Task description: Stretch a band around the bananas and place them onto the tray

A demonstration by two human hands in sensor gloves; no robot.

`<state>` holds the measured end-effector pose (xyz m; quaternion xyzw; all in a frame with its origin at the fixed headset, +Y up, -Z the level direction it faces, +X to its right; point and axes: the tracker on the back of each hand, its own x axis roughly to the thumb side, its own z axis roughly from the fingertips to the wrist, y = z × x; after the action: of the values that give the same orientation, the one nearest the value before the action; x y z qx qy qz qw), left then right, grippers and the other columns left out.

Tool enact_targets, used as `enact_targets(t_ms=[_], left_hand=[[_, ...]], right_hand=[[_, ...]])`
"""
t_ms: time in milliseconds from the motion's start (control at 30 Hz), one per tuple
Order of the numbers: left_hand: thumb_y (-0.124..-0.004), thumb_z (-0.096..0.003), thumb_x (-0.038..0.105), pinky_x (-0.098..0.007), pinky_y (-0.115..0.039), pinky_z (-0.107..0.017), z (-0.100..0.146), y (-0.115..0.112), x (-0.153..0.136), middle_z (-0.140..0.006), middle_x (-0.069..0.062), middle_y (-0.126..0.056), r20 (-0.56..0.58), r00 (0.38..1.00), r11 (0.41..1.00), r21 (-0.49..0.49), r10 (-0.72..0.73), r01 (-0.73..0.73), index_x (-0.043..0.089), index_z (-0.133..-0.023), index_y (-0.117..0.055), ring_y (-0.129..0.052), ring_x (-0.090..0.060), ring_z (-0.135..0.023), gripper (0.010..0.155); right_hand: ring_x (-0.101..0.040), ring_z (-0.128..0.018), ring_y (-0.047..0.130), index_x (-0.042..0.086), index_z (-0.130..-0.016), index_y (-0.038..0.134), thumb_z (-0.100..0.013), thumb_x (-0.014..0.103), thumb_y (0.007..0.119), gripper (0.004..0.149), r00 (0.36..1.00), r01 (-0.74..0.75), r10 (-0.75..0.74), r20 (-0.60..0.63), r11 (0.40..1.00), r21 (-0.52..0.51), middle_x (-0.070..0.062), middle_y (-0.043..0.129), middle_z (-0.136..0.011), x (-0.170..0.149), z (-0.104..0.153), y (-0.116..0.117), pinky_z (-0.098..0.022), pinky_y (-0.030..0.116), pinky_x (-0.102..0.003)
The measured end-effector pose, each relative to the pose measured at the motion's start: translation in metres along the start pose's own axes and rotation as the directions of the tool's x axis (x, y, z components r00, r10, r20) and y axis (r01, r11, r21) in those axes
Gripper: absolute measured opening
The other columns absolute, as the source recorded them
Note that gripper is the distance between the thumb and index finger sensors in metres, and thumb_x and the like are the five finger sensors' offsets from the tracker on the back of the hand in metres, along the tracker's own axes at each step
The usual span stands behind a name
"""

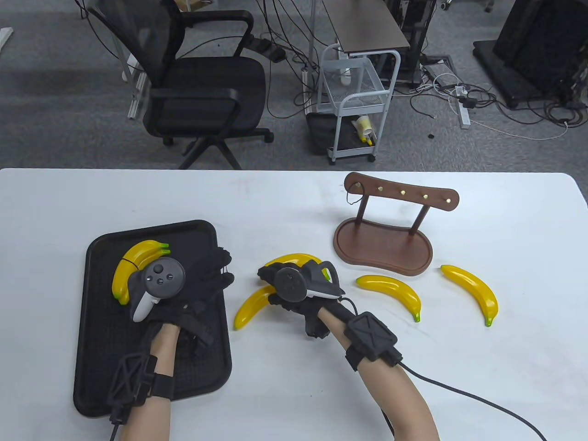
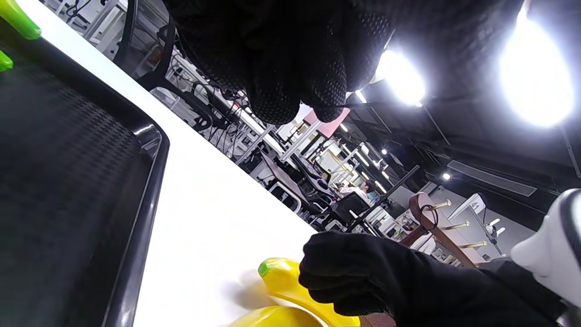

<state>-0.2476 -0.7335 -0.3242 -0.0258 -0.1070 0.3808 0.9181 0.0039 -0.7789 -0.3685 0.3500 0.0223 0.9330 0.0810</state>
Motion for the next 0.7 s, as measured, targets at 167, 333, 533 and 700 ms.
enact_targets(t_ms=[167,333,533,700], left_hand=[[-0.072,-0.0486,0.057,-0.047,-0.061,-0.083,0.0,-0.001,0.0,-0.111,0.005,-0.075,-0.004,1.0,1.0,-0.006,0.005,-0.005,0.028,-0.107,-0.059,-0.08,-0.024,-0.104,0.067],[-0.071,-0.0488,0.057,-0.047,-0.061,-0.083,-0.001,-0.002,0.001,-0.111,0.004,-0.075,0.0,1.0,1.0,-0.01,0.004,-0.004,0.028,-0.107,-0.06,-0.08,-0.024,-0.104,0.066],[-0.071,-0.0491,0.057,-0.047,-0.061,-0.083,-0.001,-0.003,0.001,-0.111,0.005,-0.076,0.0,1.0,1.0,-0.011,0.01,-0.01,0.028,-0.107,-0.06,-0.08,-0.024,-0.104,0.065],[-0.071,-0.0492,0.057,-0.047,-0.061,-0.083,-0.001,-0.003,0.001,-0.111,0.005,-0.076,-0.003,1.0,1.0,-0.012,0.013,-0.013,0.028,-0.107,-0.06,-0.081,-0.024,-0.104,0.065]], right_hand=[[-0.032,-0.091,0.079,0.022,-0.106,0.059,-0.046,0.037,0.087,0.068,0.999,-0.041,0.04,0.011,0.999,0.003,-0.005,0.071,-0.106,0.003,-0.002,0.007,-0.063,0.073,-0.05],[-0.032,-0.091,0.079,0.023,-0.105,0.059,-0.046,0.037,0.088,0.067,0.997,-0.069,0.068,0.024,0.998,0.013,-0.004,0.072,-0.105,0.006,-0.003,0.011,-0.063,0.074,-0.05],[-0.03,-0.091,0.08,0.024,-0.105,0.059,-0.046,0.037,0.088,0.067,0.99,-0.133,0.132,0.045,0.991,0.023,-0.003,0.072,-0.105,0.011,-0.004,0.014,-0.062,0.074,-0.049],[-0.03,-0.09,0.08,0.025,-0.105,0.06,-0.045,0.037,0.088,0.067,0.983,-0.175,0.173,0.057,0.984,0.027,-0.002,0.072,-0.105,0.014,-0.005,0.016,-0.062,0.074,-0.049]])
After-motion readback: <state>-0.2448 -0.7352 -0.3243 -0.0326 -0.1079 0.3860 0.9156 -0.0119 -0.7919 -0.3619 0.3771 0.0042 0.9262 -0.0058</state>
